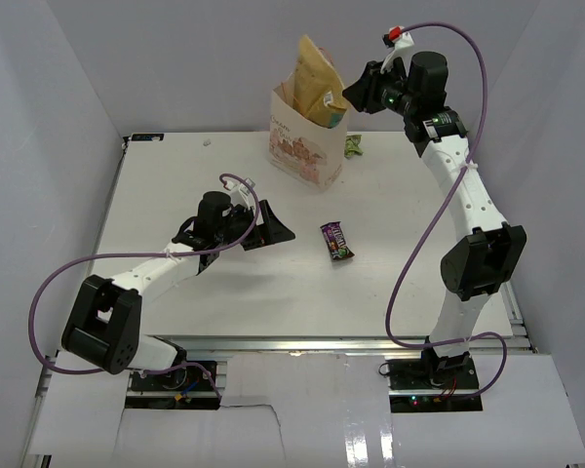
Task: Place the snacks into the paper bag
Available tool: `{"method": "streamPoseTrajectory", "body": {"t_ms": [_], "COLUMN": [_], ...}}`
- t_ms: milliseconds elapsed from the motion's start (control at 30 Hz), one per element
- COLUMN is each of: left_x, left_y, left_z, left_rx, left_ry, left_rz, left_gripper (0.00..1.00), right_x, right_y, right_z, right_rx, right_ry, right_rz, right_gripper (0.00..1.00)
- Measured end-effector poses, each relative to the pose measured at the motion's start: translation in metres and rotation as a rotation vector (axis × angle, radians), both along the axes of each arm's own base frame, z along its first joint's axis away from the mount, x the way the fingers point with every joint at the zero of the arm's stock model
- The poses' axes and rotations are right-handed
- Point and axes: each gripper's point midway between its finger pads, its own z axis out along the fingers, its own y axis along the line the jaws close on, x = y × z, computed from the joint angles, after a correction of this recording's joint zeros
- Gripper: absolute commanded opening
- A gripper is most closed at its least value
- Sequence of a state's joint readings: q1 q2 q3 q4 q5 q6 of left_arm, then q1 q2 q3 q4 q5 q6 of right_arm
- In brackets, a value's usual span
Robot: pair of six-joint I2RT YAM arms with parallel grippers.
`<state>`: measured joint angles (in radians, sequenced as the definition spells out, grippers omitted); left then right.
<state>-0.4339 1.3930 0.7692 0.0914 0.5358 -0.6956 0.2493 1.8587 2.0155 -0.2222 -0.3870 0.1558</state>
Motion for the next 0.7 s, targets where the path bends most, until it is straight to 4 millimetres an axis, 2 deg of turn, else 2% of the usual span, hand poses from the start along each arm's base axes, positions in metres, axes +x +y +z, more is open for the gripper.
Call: {"method": "streamPoseTrajectory", "body": {"t_ms": [267, 400, 500, 600, 700], "left_x": [0.0, 0.0, 0.004, 0.018, 0.034], "left_y": [0.0, 0.0, -0.004, -0.021, -0.059], "left_z": [0.001, 0.001, 0.001, 0.0, -0.009], "left_rx": [-0.001, -0.001, -0.001, 0.009, 0.054], "left_ry": [-0.002, -0.002, 0.007, 0.029, 0.078], "left_rz": [0.0, 0.0, -0.001, -0.005, -0.019], "left_gripper": [0.98, 0.98, 0.98, 0.98, 0.97], "right_x": [0.001, -0.001, -0.01, -0.035, -0.068], "right_y": [0.001, 0.003, 0.007, 0.001, -0.022], "right_z": [0.007, 0.007, 0.005, -0.018, -0.066], "right_rx": [0.006, -0.004, -0.034, -0.091, -0.171], "right_ry": [-0.028, -0.038, -0.068, -0.052, 0.023], "right_rz": [0.003, 0.024, 0.097, 0.192, 0.237], "right_gripper": [0.43, 0.53, 0.58, 0.6, 0.63]}}
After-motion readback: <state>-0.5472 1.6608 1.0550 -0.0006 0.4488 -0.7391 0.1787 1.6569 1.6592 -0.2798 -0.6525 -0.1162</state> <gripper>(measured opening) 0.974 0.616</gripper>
